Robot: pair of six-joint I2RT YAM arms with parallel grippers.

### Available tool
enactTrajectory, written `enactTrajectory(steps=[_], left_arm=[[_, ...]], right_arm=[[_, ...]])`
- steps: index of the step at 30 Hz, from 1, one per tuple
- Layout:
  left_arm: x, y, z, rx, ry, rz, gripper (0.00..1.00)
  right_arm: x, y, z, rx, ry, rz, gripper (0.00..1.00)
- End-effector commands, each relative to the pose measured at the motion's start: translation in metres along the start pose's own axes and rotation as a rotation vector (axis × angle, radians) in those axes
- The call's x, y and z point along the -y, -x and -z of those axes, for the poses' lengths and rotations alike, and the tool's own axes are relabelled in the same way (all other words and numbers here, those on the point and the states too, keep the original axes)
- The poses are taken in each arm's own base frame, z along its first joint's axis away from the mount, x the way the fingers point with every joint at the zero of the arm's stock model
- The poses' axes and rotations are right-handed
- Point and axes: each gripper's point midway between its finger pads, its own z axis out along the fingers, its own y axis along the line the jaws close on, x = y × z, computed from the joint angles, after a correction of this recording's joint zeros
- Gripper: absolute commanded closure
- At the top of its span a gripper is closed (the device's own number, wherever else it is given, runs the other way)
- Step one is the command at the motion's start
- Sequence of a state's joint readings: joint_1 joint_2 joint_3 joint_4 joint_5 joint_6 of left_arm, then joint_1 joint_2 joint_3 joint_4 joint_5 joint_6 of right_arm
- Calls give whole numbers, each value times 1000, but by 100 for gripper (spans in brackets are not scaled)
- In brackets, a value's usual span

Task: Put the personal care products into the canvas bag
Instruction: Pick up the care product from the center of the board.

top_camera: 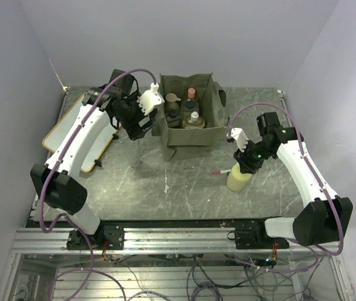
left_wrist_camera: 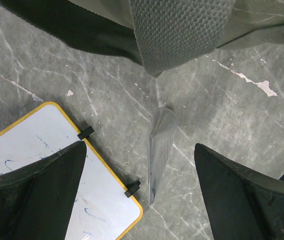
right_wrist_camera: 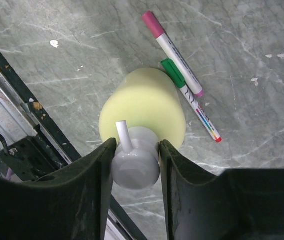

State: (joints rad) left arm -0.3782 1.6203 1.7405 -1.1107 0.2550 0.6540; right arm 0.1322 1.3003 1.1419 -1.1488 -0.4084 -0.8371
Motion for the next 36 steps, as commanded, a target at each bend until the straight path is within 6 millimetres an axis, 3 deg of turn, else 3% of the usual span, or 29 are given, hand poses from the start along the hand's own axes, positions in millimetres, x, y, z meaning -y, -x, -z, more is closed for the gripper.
enactTrajectory(steps=[1,10,16,29,36], left_arm=[[-4,17,7,53,23,-8,1],[-4,20,9,65,25,-8,2],[-6,23,10,72,32,-6,3],[-10,27,13,86,55,7,5],[-12,32,18,102,68,3,5]], right_arm=[[0,3,6,15,-26,8,63],[8,15,15,48,-68,-4,78],[15,30,21,97,-100,-46,99],[24,50,34,151,-136,-45,100],[39,78,54,234,-205,-87,100]])
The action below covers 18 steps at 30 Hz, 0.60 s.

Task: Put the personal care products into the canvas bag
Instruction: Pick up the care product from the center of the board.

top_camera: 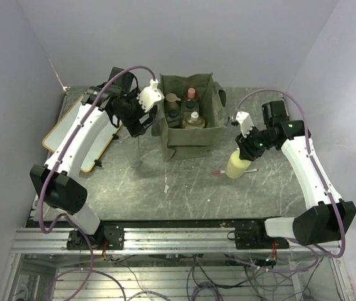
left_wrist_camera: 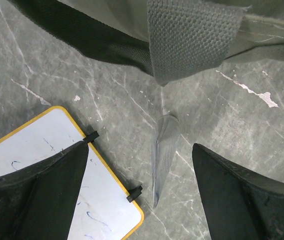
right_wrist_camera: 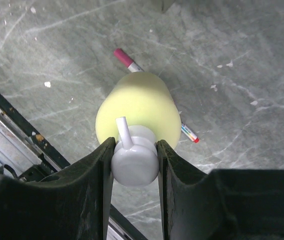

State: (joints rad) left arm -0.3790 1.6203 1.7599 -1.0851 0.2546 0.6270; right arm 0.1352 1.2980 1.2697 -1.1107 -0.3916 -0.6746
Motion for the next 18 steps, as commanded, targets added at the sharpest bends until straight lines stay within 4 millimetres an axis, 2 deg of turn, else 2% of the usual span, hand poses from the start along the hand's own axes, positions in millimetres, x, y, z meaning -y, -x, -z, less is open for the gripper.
enactTrajectory(steps=[1,6,18], left_arm=[[-6,23,14,73,40,-10,5],[-12,27,20,80,76,4,4],[-16,40,33,133,108,18,2]], right_arm=[[19,49,21,154,-88,-3,100],[31,61,23,179,-123,-27,100],[48,68,21,200,-189,-78,100]])
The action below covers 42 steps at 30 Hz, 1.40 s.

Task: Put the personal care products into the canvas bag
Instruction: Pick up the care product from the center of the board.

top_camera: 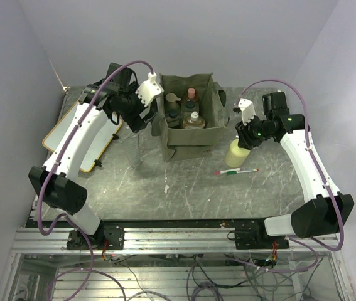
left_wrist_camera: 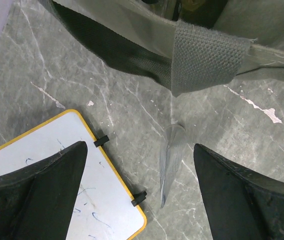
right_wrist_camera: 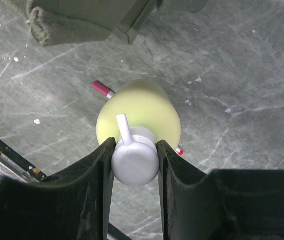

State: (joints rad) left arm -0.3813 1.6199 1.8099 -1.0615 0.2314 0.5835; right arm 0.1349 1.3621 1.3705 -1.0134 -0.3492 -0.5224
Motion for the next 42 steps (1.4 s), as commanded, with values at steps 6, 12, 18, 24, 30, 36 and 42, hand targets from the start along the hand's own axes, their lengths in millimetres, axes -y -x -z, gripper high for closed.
enactTrajectory(steps=[6,12,18,24,30,36,42], left_arm=[[4,43,31,171,4,-33,3],[14,71,45,295,-13,-82,4],[40,92,41,336,-96,-106,5],[63,111,33,365,-169,-151,5],[80,121,20,369,-222,-195,6],[99,125,2,355,-280,-239,6],[110,120,-17,319,-304,-276,7]], right_arm=[[19,36,10,128,-96,2,100],[33,38,2,118,-125,-16,100],[38,42,-1,117,-128,-34,100],[40,41,-1,129,-137,-56,100],[49,44,4,136,-168,-66,100],[49,37,1,129,-162,-88,100],[54,32,-8,101,-164,-67,100]])
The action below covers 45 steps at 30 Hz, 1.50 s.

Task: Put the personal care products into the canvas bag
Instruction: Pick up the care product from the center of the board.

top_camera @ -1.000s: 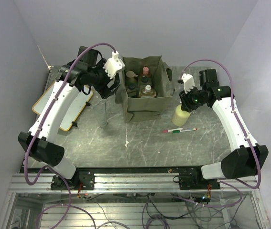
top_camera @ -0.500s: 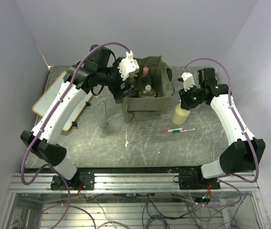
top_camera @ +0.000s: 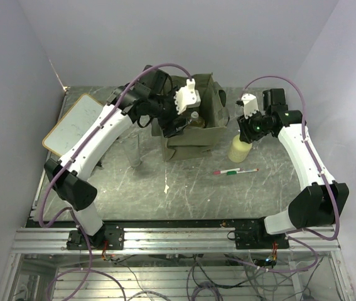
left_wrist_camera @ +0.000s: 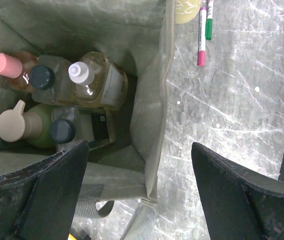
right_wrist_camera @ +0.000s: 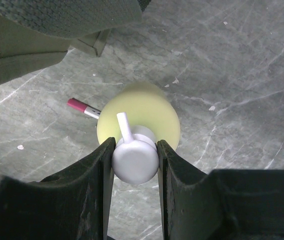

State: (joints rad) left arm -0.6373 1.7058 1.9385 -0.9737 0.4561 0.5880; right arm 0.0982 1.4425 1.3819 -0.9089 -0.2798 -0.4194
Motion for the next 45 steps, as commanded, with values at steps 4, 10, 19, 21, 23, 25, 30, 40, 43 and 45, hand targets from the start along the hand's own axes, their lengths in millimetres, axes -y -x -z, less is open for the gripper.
enactTrajectory(steps=[4,10,19,21,23,25,30,40,43,45], left_arm=[[12,7,-17,15,-64,-77,8],[20,-6,-26,-29,-99,-100,16],[49,-26,-31,-97,-182,-170,51],[55,-34,-34,-123,-198,-186,57],[59,-40,-35,-141,-209,-205,64],[63,-43,-35,-151,-225,-222,71],[74,-53,-36,-183,-259,-271,82],[78,-68,-36,-226,-278,-295,88],[80,-72,-36,-236,-286,-296,88],[80,-72,-35,-235,-284,-291,89]], right_arm=[[19,28,-3,102,-55,70,100],[19,19,-20,97,-48,73,100],[18,17,-18,108,-59,72,100],[16,17,-15,112,-57,78,100],[16,16,-14,113,-57,84,100],[17,13,-15,110,-63,84,100],[22,13,-15,114,-76,70,100],[8,12,-19,133,7,90,100],[5,11,-21,132,22,93,100],[9,12,-20,135,8,97,100]])
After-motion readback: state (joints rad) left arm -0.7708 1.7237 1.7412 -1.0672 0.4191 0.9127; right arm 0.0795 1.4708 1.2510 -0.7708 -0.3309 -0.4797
